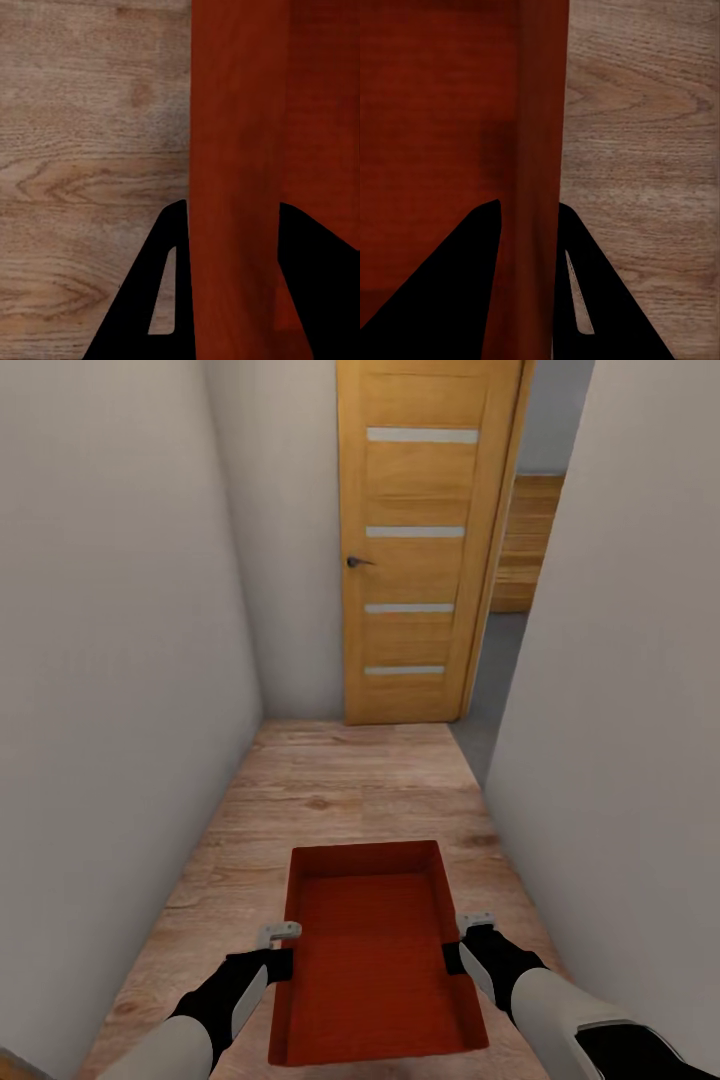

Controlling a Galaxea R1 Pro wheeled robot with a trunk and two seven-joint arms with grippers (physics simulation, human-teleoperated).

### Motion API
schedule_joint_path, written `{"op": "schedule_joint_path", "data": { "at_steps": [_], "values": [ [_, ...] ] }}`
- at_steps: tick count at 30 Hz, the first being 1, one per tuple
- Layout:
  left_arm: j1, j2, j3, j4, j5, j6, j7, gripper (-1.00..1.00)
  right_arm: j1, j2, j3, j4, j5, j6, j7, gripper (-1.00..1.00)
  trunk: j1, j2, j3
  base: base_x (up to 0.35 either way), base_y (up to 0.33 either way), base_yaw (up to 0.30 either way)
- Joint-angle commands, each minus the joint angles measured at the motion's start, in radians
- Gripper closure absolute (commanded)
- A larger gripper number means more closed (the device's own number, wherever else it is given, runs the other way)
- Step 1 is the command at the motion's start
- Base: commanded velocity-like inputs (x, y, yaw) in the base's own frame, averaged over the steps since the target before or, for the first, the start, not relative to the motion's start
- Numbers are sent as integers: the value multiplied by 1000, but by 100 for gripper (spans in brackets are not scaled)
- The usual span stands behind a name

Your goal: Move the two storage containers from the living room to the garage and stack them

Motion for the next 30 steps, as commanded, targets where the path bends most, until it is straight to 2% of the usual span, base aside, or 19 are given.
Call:
{"op": "schedule_joint_path", "data": {
  "at_steps": [1, 16, 30],
  "values": [
    [0, 0, 6, -2, -11, 7, 5, 100, -1, 0, 4, -2, 1, 7, -1, 100, 0, 0, -1, 348, 0, 0],
    [0, 0, 6, -2, -11, 7, 5, 100, -1, 0, 4, -2, 1, 7, -1, 100, 0, 0, -1, 348, 10, 0],
    [0, 0, 6, -2, -11, 7, 5, 100, -1, 0, 4, -2, 1, 7, -1, 100, 0, 0, -1, 348, 111, 0]
  ]
}}
